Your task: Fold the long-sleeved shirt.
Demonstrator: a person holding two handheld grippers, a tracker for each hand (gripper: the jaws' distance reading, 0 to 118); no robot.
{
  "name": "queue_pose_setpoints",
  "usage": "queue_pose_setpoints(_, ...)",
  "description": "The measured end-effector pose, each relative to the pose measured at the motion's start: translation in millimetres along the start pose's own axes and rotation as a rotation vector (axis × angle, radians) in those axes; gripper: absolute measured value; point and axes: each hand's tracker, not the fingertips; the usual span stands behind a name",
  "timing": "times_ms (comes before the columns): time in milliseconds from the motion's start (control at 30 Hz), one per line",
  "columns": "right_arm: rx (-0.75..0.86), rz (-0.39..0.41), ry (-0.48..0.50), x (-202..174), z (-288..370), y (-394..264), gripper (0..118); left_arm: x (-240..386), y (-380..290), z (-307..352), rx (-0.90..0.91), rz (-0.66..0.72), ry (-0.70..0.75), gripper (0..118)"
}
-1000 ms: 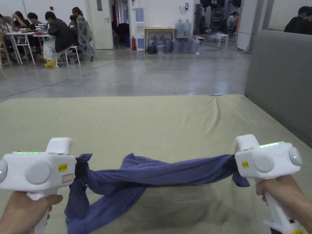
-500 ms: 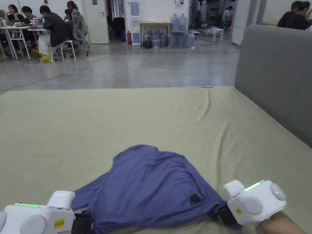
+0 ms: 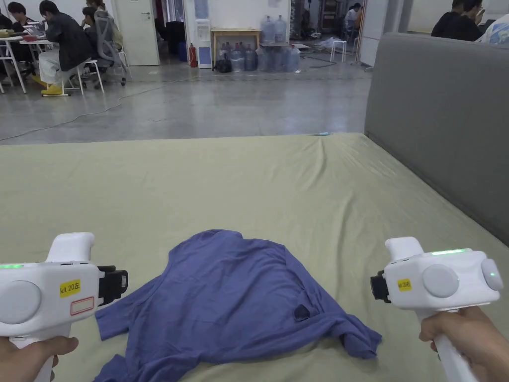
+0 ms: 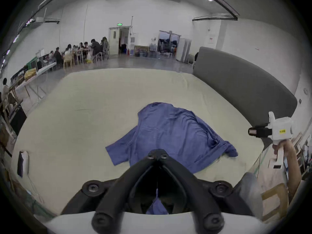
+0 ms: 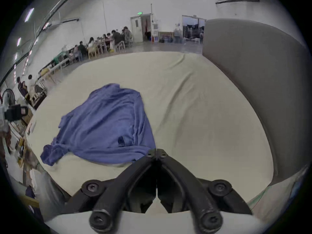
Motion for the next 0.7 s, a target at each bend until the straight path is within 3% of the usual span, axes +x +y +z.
queue_pose_setpoints(167,-0.038,0.009,-0.007,-7.5,-33.7,8.3,0,9.6,-0.8,-23.6,-0.019,-0.036,0.003,0)
queue_pose_setpoints(200,-0.043,0.004,0.001,-9.5,-43.8,13.2,11,9.9,-0.9,-29.0,-0.027,-0.035,-0.009,0)
queue_pose_setpoints(267,-0.046,-0.006,0.004,-14.2,-67.8,23.1,72,10.9,-0.9,-37.7,-0.037,-0.027,-0.034,0)
queue_pose_setpoints(300,-0.064,-0.002,0.004,-17.3,-79.9,25.2,86,11.7,-0.5,-41.6,-0.040,-0.028,-0.039,0)
queue_pose_setpoints(467,-0.181,0.071,-0.029,-36.2,-144.8,31.1,84,6.8,2.9,-63.5,-0.058,-0.056,-0.022,0)
queue_pose_setpoints(567,-0.221,0.074,-0.017,-45.5,-175.6,25.0,84,0.8,7.9,-80.6,-0.077,-0.051,-0.024,0)
queue_pose_setpoints(600,-0.236,0.082,-0.022,-48.2,-185.2,22.8,75,-1.2,10.4,-87.1,-0.083,-0.050,-0.019,0)
queue_pose_setpoints(667,-0.254,0.096,-0.033,-49.5,-197.9,18.2,46,-4.1,17.5,-104.5,-0.089,-0.056,-0.009,0)
queue_pose_setpoints(700,-0.242,0.087,-0.041,-49.1,-196.7,17.9,43,-5.8,22.0,-113.1,-0.091,-0.060,0.007,0)
